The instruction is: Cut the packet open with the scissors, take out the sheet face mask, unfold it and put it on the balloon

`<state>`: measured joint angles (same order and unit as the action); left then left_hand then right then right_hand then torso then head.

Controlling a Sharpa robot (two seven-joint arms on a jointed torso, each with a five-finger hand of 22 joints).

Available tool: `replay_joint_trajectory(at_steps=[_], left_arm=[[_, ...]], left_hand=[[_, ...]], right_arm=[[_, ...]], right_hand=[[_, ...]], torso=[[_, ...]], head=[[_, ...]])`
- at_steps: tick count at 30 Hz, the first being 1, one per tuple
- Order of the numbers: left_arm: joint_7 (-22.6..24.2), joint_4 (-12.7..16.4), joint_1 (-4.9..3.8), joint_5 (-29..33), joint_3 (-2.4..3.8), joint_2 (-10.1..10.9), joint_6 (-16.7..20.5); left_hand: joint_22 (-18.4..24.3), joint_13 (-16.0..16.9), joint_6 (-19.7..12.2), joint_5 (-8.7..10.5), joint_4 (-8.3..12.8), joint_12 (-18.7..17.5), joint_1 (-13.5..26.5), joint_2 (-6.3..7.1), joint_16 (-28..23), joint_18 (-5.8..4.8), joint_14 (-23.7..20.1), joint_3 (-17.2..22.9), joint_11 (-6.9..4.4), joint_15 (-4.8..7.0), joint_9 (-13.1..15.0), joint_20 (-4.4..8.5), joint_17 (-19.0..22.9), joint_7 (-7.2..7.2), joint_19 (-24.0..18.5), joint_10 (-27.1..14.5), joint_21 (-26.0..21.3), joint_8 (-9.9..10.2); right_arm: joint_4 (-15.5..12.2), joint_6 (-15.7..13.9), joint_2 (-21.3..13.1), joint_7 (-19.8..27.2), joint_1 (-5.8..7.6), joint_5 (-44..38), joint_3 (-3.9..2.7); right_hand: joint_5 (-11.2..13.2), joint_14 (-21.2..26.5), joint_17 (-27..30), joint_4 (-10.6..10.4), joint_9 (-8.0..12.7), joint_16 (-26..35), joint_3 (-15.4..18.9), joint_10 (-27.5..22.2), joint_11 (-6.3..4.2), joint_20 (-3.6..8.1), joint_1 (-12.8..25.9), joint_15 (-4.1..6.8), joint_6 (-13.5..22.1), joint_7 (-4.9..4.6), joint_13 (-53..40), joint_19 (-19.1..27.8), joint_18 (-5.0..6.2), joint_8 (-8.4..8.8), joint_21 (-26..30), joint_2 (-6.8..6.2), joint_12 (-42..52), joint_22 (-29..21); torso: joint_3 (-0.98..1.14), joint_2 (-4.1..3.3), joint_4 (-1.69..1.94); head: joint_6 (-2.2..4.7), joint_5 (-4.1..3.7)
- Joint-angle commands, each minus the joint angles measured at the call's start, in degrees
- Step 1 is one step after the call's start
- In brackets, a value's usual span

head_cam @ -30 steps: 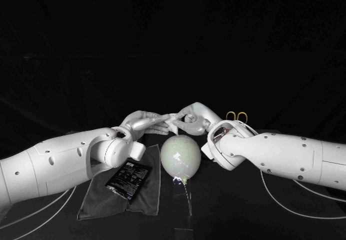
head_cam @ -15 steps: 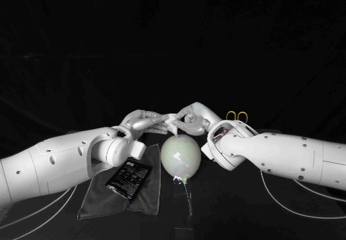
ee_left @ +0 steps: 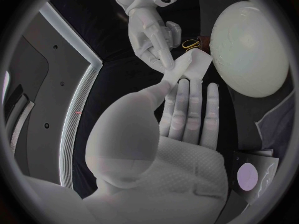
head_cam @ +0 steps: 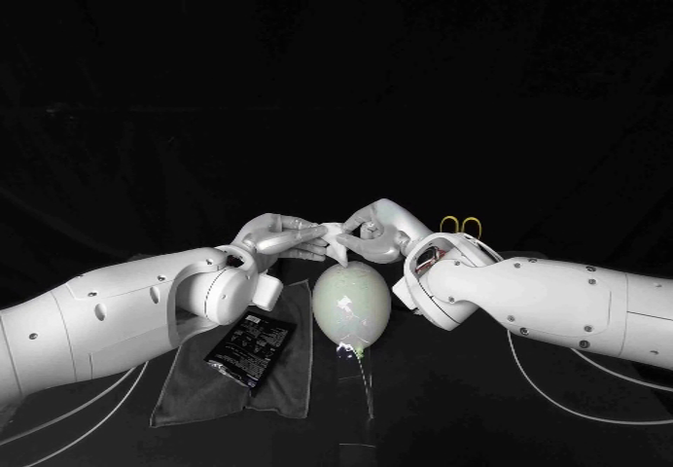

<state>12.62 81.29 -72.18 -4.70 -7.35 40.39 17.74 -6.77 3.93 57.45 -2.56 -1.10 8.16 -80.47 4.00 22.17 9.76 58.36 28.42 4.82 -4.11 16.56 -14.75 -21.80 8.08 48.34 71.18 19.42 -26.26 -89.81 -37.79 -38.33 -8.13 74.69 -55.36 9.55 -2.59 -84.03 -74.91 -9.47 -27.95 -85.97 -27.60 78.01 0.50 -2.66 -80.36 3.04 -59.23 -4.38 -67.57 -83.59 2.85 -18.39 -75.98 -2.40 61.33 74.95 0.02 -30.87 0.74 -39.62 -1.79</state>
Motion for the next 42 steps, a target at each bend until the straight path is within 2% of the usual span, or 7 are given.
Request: replay_joint_trajectory(at_steps=[1, 8, 11, 18, 22, 30, 42], left_arm=[[1.07, 0.10, -0.04, 0.11, 0.06, 0.12, -1.07], [1.04, 0.11, -0.03, 0.36, 0.07, 0.19, -1.02], [0.90, 0.05, -0.03, 0.39, 0.07, 0.20, -1.23], [0.35, -0.02, -0.02, 0.36, 0.07, 0.29, -2.49], [0.37, -0.09, -0.02, 0.58, 0.07, 0.41, -3.11], [0.54, -0.19, -0.01, 1.12, 0.07, 0.60, -3.83], [0.33, -0.28, 0.00, 1.22, 0.07, 0.68, -4.64]], left_hand=[[0.06, -0.14, -1.01, -0.19, 0.86, -0.78, -0.95, -0.87, -0.65, 0.68, -0.40, 1.38, 0.70, -0.30, 0.67, 0.31, 0.21, 0.22, 0.35, -0.14, -0.35, -0.28], [-0.48, -0.18, -2.84, -0.14, 2.63, -2.18, -3.35, -2.44, -1.69, 0.49, -1.04, 2.95, 1.64, -0.75, 1.21, 0.92, 0.76, 1.65, 0.10, -0.73, 0.57, 0.31], [-1.82, -0.13, -3.36, -0.01, 4.99, -2.78, -5.28, -3.35, -2.21, -0.11, -0.88, 4.21, 2.14, -0.94, 1.12, 1.53, 1.15, 2.42, -0.94, -0.48, 2.52, 1.31], [-5.59, -0.13, -3.14, -0.18, 6.84, -4.06, -4.17, -4.25, -3.23, -1.69, -0.73, 5.13, 2.55, -1.28, 0.92, 2.43, 1.87, 2.95, -5.11, -0.34, 7.65, 3.36], [-5.98, -0.11, -3.07, -0.02, 5.11, -4.20, -1.57, -4.29, -3.30, -2.09, -0.64, 4.13, 2.74, -1.66, 1.11, 2.09, 1.92, 3.13, -5.91, -0.34, 8.12, 3.52], [-5.48, -0.11, -3.73, -0.18, 2.20, -4.38, 1.37, -5.07, -3.38, -1.62, -0.79, 3.68, 2.48, -1.67, 1.91, 1.44, 1.84, 2.56, -6.42, -0.55, 7.41, 3.49], [-5.16, -0.15, -4.11, -0.20, 2.43, -4.47, 0.75, -5.41, -3.49, -0.98, -1.13, 4.86, 2.43, -1.57, 2.36, 1.16, 1.78, 2.52, -6.20, -0.84, 7.08, 3.50]], right_arm=[[0.10, 0.75, -0.07, -0.34, 0.03, -0.91, -0.05], [0.07, 0.65, -0.13, -0.34, 0.03, -0.93, -0.05], [0.06, 0.57, -0.13, -0.30, 0.03, -0.93, -0.05], [0.08, 0.43, -0.17, -0.27, 0.03, -0.93, -0.05], [0.09, 0.44, -0.24, -0.28, 0.03, -0.93, -0.05], [0.19, 0.35, -0.34, -0.29, 0.03, -0.94, -0.05], [0.22, 0.25, -0.42, -0.28, 0.03, -0.96, -0.05]], right_hand=[[-0.20, -4.63, -10.49, 0.58, -0.98, -0.24, -0.73, 0.91, -0.51, -0.10, 0.03, 0.47, -0.43, -0.04, -0.08, -0.78, -0.06, -0.19, -0.29, 0.43, 0.08, 11.34], [-0.20, -4.63, -10.49, 0.58, -0.98, -0.24, -0.73, 0.91, -0.51, -0.10, 0.03, 0.47, -0.43, -0.04, -0.08, -0.78, -0.06, -0.19, -0.29, 0.43, 0.08, 11.34], [-0.20, -4.63, -10.49, 0.59, -0.99, -0.24, -0.74, 0.92, -0.52, -0.10, 0.04, 0.47, -0.43, -0.04, -0.09, -0.78, -0.06, -0.20, -0.30, 0.42, 0.09, 11.34], [-0.20, -4.64, -10.51, 0.71, -1.03, -0.26, -0.83, 1.00, -0.53, -0.09, 0.08, 0.49, -0.43, -0.02, -0.16, -0.81, -0.07, -0.28, -0.37, 0.40, 0.18, 11.36], [-0.20, -4.64, -10.51, 0.71, -1.03, -0.26, -0.83, 1.00, -0.53, -0.09, 0.08, 0.49, -0.43, -0.02, -0.16, -0.81, -0.07, -0.28, -0.37, 0.40, 0.18, 11.36], [-0.20, -4.64, -10.51, 0.71, -1.03, -0.26, -0.83, 1.00, -0.53, -0.09, 0.08, 0.49, -0.43, -0.02, -0.16, -0.81, -0.07, -0.28, -0.37, 0.40, 0.18, 11.36], [-0.20, -4.63, -10.50, 0.77, -1.05, -0.25, -0.90, 0.99, -0.54, -0.08, 0.13, 0.50, -0.42, -0.02, -0.09, -0.83, -0.08, -0.33, -0.41, 0.41, 0.07, 11.37]], torso=[[0.00, -0.02, -0.01], [0.00, 0.02, 0.00], [0.01, 0.00, 0.02], [0.00, -0.02, 0.01], [0.00, -0.02, 0.01], [0.00, -0.01, 0.03], [0.00, -0.01, 0.00]], head=[[0.02, 0.00], [0.03, -0.01], [0.00, 0.01], [-0.03, -0.02], [-0.03, -0.04], [0.07, -0.08], [-0.07, -0.13]])
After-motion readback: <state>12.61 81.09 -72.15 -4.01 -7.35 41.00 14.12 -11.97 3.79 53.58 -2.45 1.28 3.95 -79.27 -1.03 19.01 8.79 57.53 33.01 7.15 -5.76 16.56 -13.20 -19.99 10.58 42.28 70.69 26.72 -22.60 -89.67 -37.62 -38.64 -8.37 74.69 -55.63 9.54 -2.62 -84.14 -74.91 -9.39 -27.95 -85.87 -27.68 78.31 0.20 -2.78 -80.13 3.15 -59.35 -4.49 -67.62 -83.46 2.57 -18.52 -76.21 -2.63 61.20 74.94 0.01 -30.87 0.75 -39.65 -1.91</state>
